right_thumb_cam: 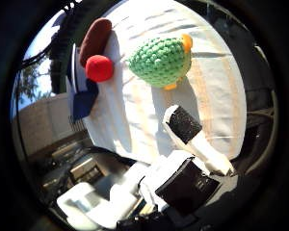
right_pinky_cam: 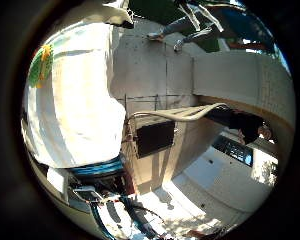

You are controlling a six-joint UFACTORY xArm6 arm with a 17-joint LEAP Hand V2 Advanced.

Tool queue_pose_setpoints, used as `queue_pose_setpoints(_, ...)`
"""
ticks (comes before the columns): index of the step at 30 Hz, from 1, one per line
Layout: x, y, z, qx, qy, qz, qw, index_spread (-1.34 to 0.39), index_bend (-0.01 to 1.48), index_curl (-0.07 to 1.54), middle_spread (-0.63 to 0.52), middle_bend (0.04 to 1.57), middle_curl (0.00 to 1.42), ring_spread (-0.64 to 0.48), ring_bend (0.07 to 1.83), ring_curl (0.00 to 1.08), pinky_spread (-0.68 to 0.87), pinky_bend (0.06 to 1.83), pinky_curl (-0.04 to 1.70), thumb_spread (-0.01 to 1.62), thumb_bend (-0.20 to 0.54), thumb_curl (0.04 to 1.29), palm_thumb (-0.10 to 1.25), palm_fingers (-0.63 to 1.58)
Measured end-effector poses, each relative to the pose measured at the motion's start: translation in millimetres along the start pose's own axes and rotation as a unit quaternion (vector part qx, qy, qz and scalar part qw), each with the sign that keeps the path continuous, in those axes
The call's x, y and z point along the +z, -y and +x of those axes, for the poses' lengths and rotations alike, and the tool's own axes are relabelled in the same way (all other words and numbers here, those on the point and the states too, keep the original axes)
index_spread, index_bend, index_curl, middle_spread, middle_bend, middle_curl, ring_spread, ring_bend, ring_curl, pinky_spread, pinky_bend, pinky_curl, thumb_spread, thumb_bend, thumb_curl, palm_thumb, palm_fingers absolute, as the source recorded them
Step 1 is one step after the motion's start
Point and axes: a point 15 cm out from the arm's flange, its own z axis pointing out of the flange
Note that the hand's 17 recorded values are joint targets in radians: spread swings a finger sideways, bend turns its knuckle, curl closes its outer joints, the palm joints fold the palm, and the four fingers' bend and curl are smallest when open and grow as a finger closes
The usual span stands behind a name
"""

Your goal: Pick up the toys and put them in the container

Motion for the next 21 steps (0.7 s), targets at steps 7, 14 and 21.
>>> queue_pose_setpoints(7,5.6,16.6,-24.0,-0.018,0.018,0.005,1.0,-0.05,0.15,0.27,0.06,0.18,0.33,0.28,0.42,0.33,0.46,0.65,0.2,1.15,-0.028,0.31,0.53,0.18)
queue_pose_setpoints(14,11.2,37.6,-53.8,-0.038,0.021,0.011,0.999,-0.04,0.16,0.27,0.06,0.18,0.34,0.28,0.45,0.34,0.45,0.66,0.2,1.14,-0.023,0.31,0.54,0.2)
queue_pose_setpoints(21,47.6,46.1,-76.1,-0.046,0.028,-0.022,0.998,-0.11,0.12,0.23,-0.05,0.33,0.41,0.2,0.71,0.41,0.45,0.79,0.2,1.12,-0.022,0.32,0.6,0.63)
